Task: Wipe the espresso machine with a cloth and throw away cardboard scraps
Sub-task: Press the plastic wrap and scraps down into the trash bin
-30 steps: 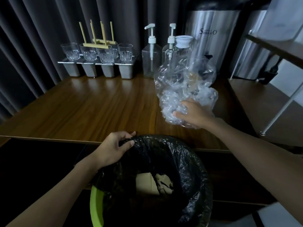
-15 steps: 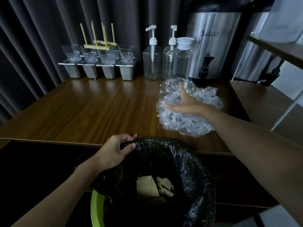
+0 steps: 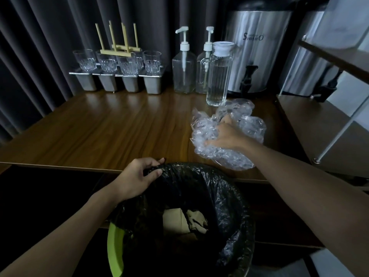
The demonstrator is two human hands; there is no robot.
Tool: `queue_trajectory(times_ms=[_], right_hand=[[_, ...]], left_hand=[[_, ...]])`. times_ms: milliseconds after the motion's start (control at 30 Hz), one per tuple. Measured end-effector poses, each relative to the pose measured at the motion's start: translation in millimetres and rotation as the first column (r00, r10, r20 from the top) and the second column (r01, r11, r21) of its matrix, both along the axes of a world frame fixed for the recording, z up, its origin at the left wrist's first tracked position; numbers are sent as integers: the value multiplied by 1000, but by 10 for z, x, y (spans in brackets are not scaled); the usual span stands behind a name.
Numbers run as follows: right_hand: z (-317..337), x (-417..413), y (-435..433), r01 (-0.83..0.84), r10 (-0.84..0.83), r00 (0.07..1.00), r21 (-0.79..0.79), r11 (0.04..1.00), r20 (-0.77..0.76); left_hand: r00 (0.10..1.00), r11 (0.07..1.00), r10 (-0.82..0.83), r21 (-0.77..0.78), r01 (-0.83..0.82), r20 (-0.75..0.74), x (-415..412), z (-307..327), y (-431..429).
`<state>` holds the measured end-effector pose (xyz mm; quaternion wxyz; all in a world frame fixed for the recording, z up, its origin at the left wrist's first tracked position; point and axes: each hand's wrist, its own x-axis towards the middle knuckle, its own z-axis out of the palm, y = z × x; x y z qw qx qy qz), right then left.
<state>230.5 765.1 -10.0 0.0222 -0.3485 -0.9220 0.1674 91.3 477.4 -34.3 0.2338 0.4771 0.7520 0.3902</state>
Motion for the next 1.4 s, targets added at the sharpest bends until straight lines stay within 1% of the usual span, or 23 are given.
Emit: queue_trajectory(times_ms=[100, 167, 233, 267, 333, 367, 433, 500, 533, 567, 633, 667, 700, 733, 767, 833, 967, 1100, 1167, 1233, 1300, 1367, 1400], right_hand=[[-3, 47, -85, 33, -35, 992, -15, 999, -121], [50, 94, -112, 42, -37, 976, 22, 999, -213], [199, 166, -200, 45, -36, 927, 14, 999, -374], [298, 207, -272, 16, -32, 884, -39, 999, -466], [574, 313, -497, -117, -8, 781, -160, 980, -624], [701, 369, -645, -208, 37, 739, -176, 962, -672], [863, 462, -951, -380, 165, 642, -123, 917, -749], [912, 564, -1266, -536, 227, 567, -145, 832, -792], [885, 619, -1408, -599, 277, 567, -158, 785, -776], [832, 665, -1544, -631, 337, 605, -176, 756, -722], [689, 736, -1762, -611, 419, 734, -252, 750, -534], [606, 771, -1846, -598, 436, 779, -323, 734, -452], [491, 787, -1889, -588, 449, 804, -408, 699, -390], [398, 789, -1937, -569, 471, 822, -479, 668, -321], [300, 782, -1966, -547, 506, 831, -496, 674, -230], [102, 742, -2000, -524, 560, 825, -472, 709, -74], [-238, 661, -2009, -494, 601, 778, -414, 764, 181], [-283, 609, -2038, -527, 656, 691, -411, 744, 302], [-119, 625, -2044, -501, 654, 716, -473, 724, 244], [81, 670, -2063, -511, 615, 779, -446, 735, 120], [248, 690, -2074, -504, 506, 858, -349, 790, -92], [319, 649, -2003, -456, 376, 863, -198, 868, -338], [334, 613, -1945, -410, 330, 846, -113, 905, -418]], left_hand=[[1000, 1000, 0, 12, 0, -5, 4, -19, 1], [1000, 1000, 0, 20, 1, -7, 2, -31, 1], [1000, 1000, -13, 19, 13, -10, -4, -40, 3], [1000, 1000, -17, 18, 17, -16, -5, -41, 5], [999, 999, -26, 20, 27, -23, -11, -30, 9], [999, 999, -33, 23, 33, -25, -23, -35, 11], [998, 999, -43, 30, 44, -41, -24, -20, 6], [998, 998, -36, 46, 39, -53, -11, 5, 11], [998, 998, -30, 60, 33, -55, -3, 24, 8], [997, 995, -47, 81, 51, -54, 33, 86, -19], [971, 970, -233, 90, 228, 49, 79, 197, -86], [947, 945, -312, 128, 301, 75, 71, 200, -103], [952, 947, -298, 148, 284, 78, 46, 178, -99], [979, 972, -203, 132, 196, 37, 9, 126, -83], [992, 985, -128, 120, 126, 8, -47, 54, -66], [998, 992, -61, 111, 62, -10, -102, -58, -10], [997, 993, -80, 90, 79, 3, -129, -103, -3], [995, 992, -95, 84, 93, 18, -117, -112, -16], [994, 990, -101, 97, 97, 36, -115, -117, -18], [994, 989, -104, 109, 100, 32, -117, -118, -21], [994, 988, -108, 115, 104, 28, -119, -124, -21], [993, 989, -104, 115, 98, 46, -118, -130, -25], [993, 989, -101, 116, 95, 53, -123, -135, -26]])
